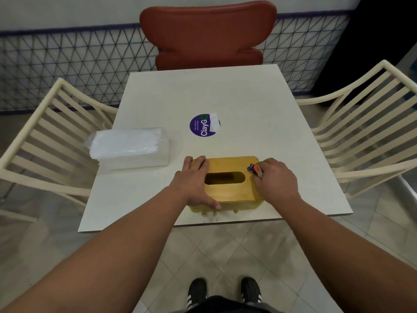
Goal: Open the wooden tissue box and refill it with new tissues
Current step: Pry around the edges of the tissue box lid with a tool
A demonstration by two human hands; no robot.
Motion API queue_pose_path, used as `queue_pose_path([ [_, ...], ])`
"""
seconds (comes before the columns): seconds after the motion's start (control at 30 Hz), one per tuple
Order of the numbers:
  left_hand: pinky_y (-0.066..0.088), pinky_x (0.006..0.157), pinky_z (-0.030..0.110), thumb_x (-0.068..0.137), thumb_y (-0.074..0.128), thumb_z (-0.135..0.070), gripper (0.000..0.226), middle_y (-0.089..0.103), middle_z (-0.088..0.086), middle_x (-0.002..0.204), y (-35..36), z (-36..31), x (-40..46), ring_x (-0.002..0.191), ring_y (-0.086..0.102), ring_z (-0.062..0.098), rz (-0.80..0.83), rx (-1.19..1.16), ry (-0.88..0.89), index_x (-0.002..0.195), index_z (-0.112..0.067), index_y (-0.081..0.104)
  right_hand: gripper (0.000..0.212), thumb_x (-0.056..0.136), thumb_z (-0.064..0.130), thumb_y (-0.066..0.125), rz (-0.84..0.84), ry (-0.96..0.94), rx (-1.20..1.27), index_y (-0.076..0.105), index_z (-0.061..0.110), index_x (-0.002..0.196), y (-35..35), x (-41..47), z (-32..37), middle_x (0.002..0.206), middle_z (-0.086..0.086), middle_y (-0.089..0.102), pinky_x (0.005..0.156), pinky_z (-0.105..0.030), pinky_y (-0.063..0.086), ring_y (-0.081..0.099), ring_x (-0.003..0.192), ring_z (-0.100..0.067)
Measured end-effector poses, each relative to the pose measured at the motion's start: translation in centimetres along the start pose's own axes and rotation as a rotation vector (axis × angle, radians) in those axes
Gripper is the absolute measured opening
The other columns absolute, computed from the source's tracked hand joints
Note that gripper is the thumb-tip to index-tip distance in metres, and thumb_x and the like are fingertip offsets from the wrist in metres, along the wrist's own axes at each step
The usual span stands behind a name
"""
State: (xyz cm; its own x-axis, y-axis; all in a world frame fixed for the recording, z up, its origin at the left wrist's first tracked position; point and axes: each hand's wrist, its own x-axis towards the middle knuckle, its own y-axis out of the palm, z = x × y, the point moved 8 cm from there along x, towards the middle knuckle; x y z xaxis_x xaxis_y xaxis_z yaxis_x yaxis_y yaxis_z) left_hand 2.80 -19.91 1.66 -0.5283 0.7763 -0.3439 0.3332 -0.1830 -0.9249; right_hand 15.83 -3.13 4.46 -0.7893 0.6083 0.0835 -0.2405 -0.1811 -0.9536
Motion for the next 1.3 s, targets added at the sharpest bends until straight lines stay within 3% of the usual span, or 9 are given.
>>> queue_pose_path([
  [0.33,0.034,0.108,0.050,0.047,0.071,-0.078,0.136,-0.001,-0.008,0.158,-0.1,0.0,-0.2,0.143,-0.008,0.026,0.001,-0.007,-0.023,0.150,-0.023,0.001,0.021,0.090,0.028,0.056,0.063,-0.431,-0.066,0.070,0.025,0.105,2.9,2.1,9.5,0.103,0.004,0.066,0.064,-0.031,0.037,0.054,0.087,-0.021],
  [0.5,0.033,0.109,0.050,0.048,0.069,-0.080,0.136,-0.002,-0.009,0.158,0.0,0.0,-0.2,0.143,-0.008,0.026,0.000,0.002,-0.024,0.151,-0.023,0.000,0.021,0.092,0.025,0.050,0.005,-0.206,-0.116,0.069,0.025,0.102,1.8,4.2,5.4,0.098,0.005,0.064,0.065,-0.032,0.041,0.050,0.087,-0.019],
  [0.7,0.036,0.106,0.050,0.045,0.073,-0.078,0.138,0.001,-0.010,0.158,-0.1,0.1,-0.4,0.142,-0.008,0.024,-0.017,-0.042,-0.011,0.151,-0.024,0.002,0.024,0.093,0.028,0.050,0.093,-0.461,-0.046,0.069,0.027,0.106,3.2,2.7,10.8,0.101,0.006,0.066,0.066,-0.032,0.038,0.050,0.088,-0.019],
  [0.9,0.032,0.110,0.049,0.048,0.072,-0.078,0.137,-0.004,-0.010,0.158,-0.2,-0.1,-0.5,0.143,-0.010,0.025,0.005,-0.018,-0.027,0.151,-0.022,-0.001,0.027,0.093,0.023,0.050,0.039,-0.250,-0.108,0.069,0.025,0.111,2.2,4.1,6.4,0.110,0.004,0.065,0.067,-0.031,0.039,0.052,0.093,-0.020],
  [1.1,0.033,0.109,0.049,0.048,0.072,-0.078,0.138,-0.004,-0.009,0.158,-0.1,0.0,-0.4,0.143,-0.010,0.025,0.023,-0.020,-0.035,0.151,-0.021,-0.001,0.024,0.092,0.025,0.052,0.084,-0.447,-0.037,0.073,0.026,0.105,2.9,1.9,9.6,0.099,0.003,0.067,0.063,-0.032,0.042,0.053,0.083,-0.020],
  [1.23,0.032,0.109,0.050,0.049,0.069,-0.080,0.137,-0.005,-0.008,0.158,-0.2,-0.2,-0.5,0.143,-0.008,0.026,0.029,0.017,-0.040,0.151,-0.022,-0.002,0.019,0.093,0.022,0.048,0.136,-0.142,-0.076,0.065,0.020,0.087,1.5,3.6,5.0,0.090,0.000,0.059,0.063,-0.031,0.045,0.055,0.083,-0.021],
  [1.3,0.028,0.111,0.053,0.050,0.067,-0.082,0.135,-0.005,-0.007,0.158,-0.2,-0.2,-0.4,0.143,-0.008,0.027,0.059,0.044,-0.041,0.151,-0.023,-0.002,0.022,0.091,0.024,0.050,0.179,0.066,0.058,0.058,0.016,0.072,0.3,4.5,2.3,0.077,-0.001,0.057,0.056,-0.028,0.042,0.058,0.076,-0.022],
])
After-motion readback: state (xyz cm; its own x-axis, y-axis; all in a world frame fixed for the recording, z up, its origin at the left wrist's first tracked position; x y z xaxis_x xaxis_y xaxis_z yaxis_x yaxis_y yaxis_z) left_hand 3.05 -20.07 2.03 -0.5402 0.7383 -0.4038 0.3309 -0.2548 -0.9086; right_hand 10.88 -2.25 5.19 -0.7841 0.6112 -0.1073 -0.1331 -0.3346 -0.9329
